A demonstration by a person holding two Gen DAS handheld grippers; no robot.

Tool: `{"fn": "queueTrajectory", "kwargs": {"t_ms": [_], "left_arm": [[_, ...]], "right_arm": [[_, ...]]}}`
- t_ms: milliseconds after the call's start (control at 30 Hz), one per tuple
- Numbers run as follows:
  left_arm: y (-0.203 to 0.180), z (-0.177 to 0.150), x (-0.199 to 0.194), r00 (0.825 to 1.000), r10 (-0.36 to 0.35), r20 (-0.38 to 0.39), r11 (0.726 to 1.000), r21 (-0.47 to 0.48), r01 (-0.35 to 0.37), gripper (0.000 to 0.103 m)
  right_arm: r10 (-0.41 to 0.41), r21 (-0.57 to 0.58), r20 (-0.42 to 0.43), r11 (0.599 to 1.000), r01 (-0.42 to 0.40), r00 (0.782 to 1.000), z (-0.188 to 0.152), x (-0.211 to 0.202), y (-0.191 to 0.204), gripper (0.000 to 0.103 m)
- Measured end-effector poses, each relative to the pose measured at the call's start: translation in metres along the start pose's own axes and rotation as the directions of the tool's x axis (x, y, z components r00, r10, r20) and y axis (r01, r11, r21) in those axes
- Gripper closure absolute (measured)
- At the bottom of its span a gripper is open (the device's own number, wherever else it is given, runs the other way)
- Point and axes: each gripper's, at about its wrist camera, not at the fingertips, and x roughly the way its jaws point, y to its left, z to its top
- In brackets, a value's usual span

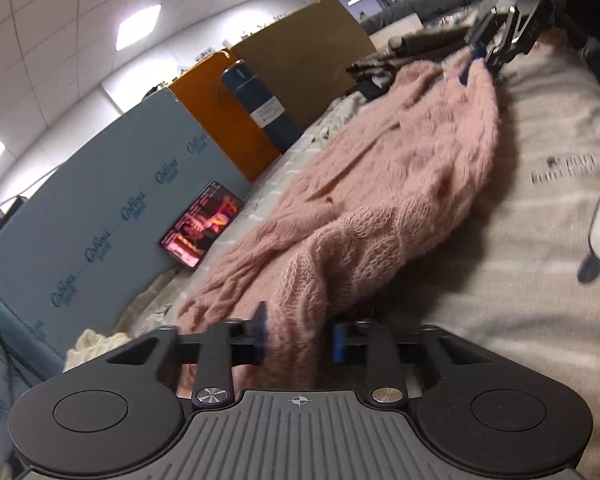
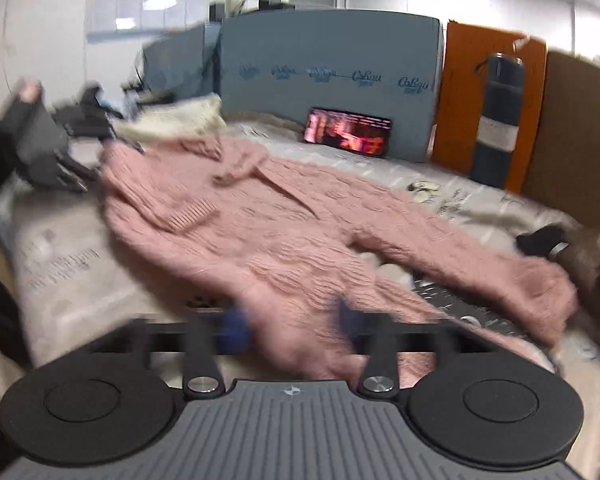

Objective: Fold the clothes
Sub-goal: 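Pull the pink sweater sleeve with the right tool while the left tool releases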

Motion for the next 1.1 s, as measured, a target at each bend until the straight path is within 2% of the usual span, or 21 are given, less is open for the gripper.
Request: {"fn": "queueTrajectory", "kwargs": {"t_ms": [67,133,233,333,467,500,533,600,633,667,700,800,867,900,1000,1067,1100], "left_arm": [[0.013,0.003,0.002,0.999,0.022,0.030,0.998,-0.053,-0.020,0.082],[0.027,0.005,0.005,0.995,0.082,0.059,0.989,-0.126,-0.074,0.082],[0.049,0.005,0.017,0.993,0.109,0.044,0.962,-0.255,-0.095,0.081],[0.069,0.001,0.032,0.996,0.094,0.002,0.925,-0.370,-0.086,0.081],[0.090,-0.007,0.050,0.998,0.043,-0.047,0.860,-0.507,-0.061,0.076],[0.095,-0.008,0.054,0.998,0.035,-0.059,0.841,-0.537,-0.061,0.068],[0.098,-0.009,0.058,0.996,0.049,-0.073,0.827,-0.556,-0.081,0.055],[0.102,-0.010,0.063,0.991,0.094,-0.100,0.804,-0.579,-0.135,0.044],[0.103,-0.011,0.064,0.989,0.109,-0.105,0.794,-0.589,-0.150,0.042],[0.105,-0.011,0.064,0.989,0.112,-0.101,0.786,-0.599,-0.150,0.042],[0.106,-0.009,0.064,0.990,0.112,-0.086,0.784,-0.604,-0.142,0.040],[0.107,-0.002,0.065,0.991,0.121,-0.049,0.783,-0.610,-0.126,0.023],[0.108,0.005,0.068,0.990,0.137,-0.041,0.786,-0.603,-0.133,0.022],[0.108,0.007,0.074,0.985,0.157,-0.070,0.786,-0.595,-0.168,0.022],[0.107,0.014,0.095,0.959,0.220,-0.179,0.793,-0.540,-0.283,0.022],[0.101,0.013,0.106,0.944,0.247,-0.217,0.809,-0.490,-0.324,0.022],[0.098,0.012,0.111,0.936,0.261,-0.235,0.816,-0.464,-0.344,0.021]], "right_arm": [[0.021,0.011,0.048,1.000,-0.022,0.999,0.008,-0.002,-0.006,0.087],[0.034,0.015,0.105,0.999,-0.036,0.994,0.021,-0.004,-0.014,0.089],[0.038,0.022,0.162,0.999,-0.042,0.986,0.043,0.003,-0.034,0.090],[0.041,0.048,0.160,0.998,-0.050,0.986,0.060,0.020,-0.057,0.090],[0.035,0.064,0.098,0.997,-0.042,0.995,0.070,0.044,-0.074,0.090],[0.023,0.065,0.086,0.997,-0.029,0.996,0.070,0.045,-0.078,0.090],[0.011,0.067,0.074,0.998,-0.016,0.997,0.071,0.047,-0.081,0.090],[-0.014,0.070,0.050,0.998,0.010,0.999,0.072,0.050,-0.087,0.086],[-0.026,0.071,0.038,0.997,0.023,0.999,0.072,0.051,-0.090,0.082],[-0.038,0.072,0.026,0.997,0.036,0.999,0.073,0.053,-0.093,0.067],[-0.051,0.073,0.014,0.996,0.050,0.999,0.073,0.054,-0.096,0.055],[-0.093,0.074,-0.020,0.993,0.094,0.996,0.075,0.057,-0.105,0.051],[-0.154,0.080,-0.030,0.985,0.155,0.988,0.073,0.053,-0.113,0.046],[-0.196,0.086,-0.030,0.977,0.198,0.980,0.072,0.050,-0.116,0.041],[-0.337,0.142,0.000,0.932,0.333,0.942,0.064,0.034,-0.124,0.040],[-0.396,0.226,0.042,0.898,0.378,0.917,0.056,0.017,-0.127,0.039],[-0.406,0.279,0.058,0.884,0.376,0.912,0.051,0.008,-0.127,0.035]]}}
